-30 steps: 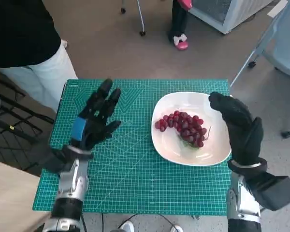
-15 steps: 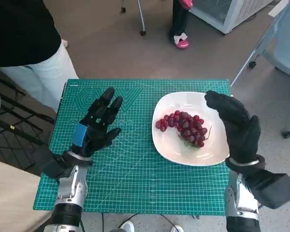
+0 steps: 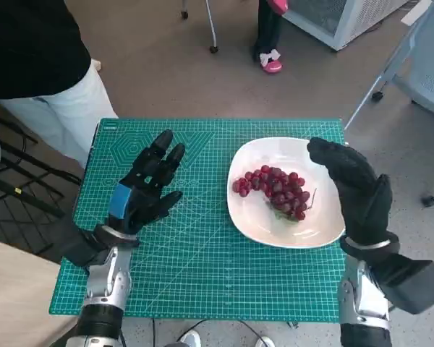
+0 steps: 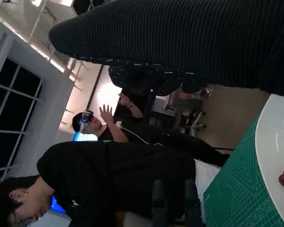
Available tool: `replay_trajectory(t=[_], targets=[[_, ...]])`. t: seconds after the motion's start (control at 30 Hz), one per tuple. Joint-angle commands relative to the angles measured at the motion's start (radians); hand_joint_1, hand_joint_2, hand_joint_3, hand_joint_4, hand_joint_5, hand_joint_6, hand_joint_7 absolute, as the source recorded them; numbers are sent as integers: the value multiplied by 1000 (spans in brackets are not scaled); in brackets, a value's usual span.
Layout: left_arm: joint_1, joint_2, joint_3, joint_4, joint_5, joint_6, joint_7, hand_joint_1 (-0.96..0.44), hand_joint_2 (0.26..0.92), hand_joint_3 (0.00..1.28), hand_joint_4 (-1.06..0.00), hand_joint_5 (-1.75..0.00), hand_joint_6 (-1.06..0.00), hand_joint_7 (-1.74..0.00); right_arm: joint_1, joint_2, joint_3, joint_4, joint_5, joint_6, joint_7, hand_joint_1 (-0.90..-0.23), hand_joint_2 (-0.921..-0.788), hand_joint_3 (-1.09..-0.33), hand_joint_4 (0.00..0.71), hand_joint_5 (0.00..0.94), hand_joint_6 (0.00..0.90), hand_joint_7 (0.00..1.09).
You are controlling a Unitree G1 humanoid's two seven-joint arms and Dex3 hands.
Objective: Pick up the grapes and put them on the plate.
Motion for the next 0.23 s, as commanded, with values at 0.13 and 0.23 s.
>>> replay_trajectory(t=[0.13,0.23], targets=[[5,-6,3,7,14,-29,1,-358,921,206,-238,-1,-310,-15,13,-5,-7,11,3,15,2,-640,-921,-888,374,1,166,173],[4,-6,2,8,14,-30,-1,-357,921,204,-240,-2,-311,-14,14,-4,-6,10,1,16,1,-641,-921,-889,373,0,164,174]])
